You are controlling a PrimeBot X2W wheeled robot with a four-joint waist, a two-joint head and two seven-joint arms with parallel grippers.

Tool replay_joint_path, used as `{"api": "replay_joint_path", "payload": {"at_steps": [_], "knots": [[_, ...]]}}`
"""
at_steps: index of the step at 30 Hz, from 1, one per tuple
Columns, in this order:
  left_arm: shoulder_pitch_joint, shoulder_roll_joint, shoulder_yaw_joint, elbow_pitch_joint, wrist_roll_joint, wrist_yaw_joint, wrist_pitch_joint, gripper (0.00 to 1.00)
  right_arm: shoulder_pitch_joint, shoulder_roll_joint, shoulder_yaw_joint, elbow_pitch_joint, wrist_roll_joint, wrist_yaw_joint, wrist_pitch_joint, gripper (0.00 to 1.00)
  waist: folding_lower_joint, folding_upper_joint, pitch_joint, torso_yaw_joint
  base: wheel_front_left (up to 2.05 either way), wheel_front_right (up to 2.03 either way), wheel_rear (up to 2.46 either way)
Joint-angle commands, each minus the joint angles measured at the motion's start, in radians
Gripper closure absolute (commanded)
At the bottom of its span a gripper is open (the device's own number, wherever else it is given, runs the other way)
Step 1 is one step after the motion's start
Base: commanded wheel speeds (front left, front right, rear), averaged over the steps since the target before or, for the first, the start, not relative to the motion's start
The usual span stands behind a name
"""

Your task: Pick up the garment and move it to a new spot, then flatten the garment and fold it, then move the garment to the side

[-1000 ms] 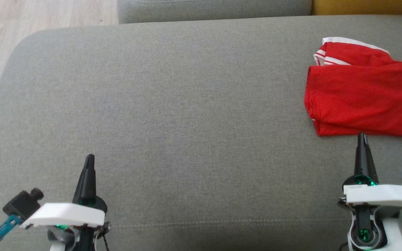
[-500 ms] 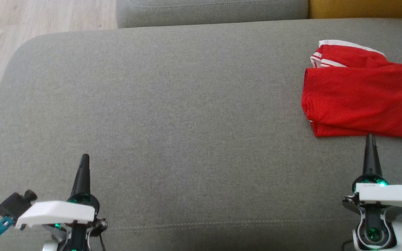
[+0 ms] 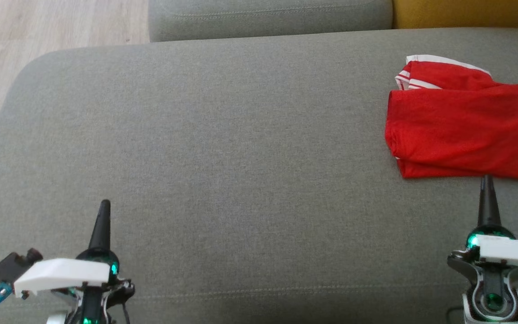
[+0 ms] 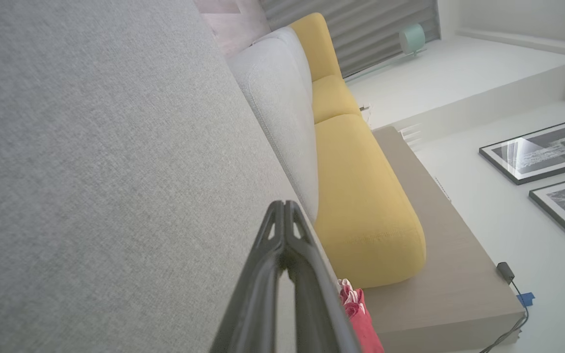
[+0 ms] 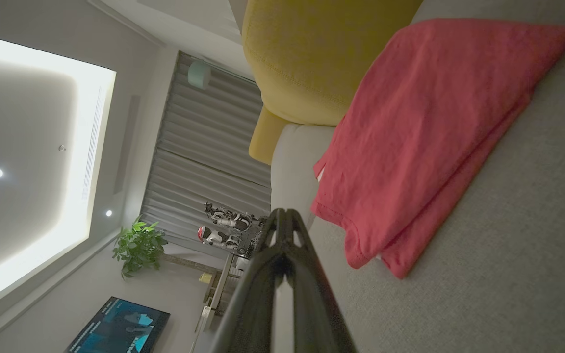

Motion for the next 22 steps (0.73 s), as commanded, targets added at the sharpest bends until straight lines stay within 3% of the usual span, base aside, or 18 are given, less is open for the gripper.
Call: {"api": "replay_joint_path", "payload": {"at_steps": [1, 22], "knots": [[-0.056, 0.02, 0.031, -0.027, -0.027, -0.003, 0.01, 1.0, -0.024, -0.014, 0.008, -0.04, 0.037, 0.005, 0.008, 1.0, 0.0, 0.0, -0.002, -0.001, 0.0, 0.0, 0.0], [-0.077, 0.02, 0.07, -0.001, -0.245, -0.004, 0.073, 1.0, -0.022, -0.013, -0.035, -0.048, 0.281, 0.006, 0.07, 1.0, 0.0, 0.0, -0.024, -0.01, 0.0, 0.0, 0.0]]}}
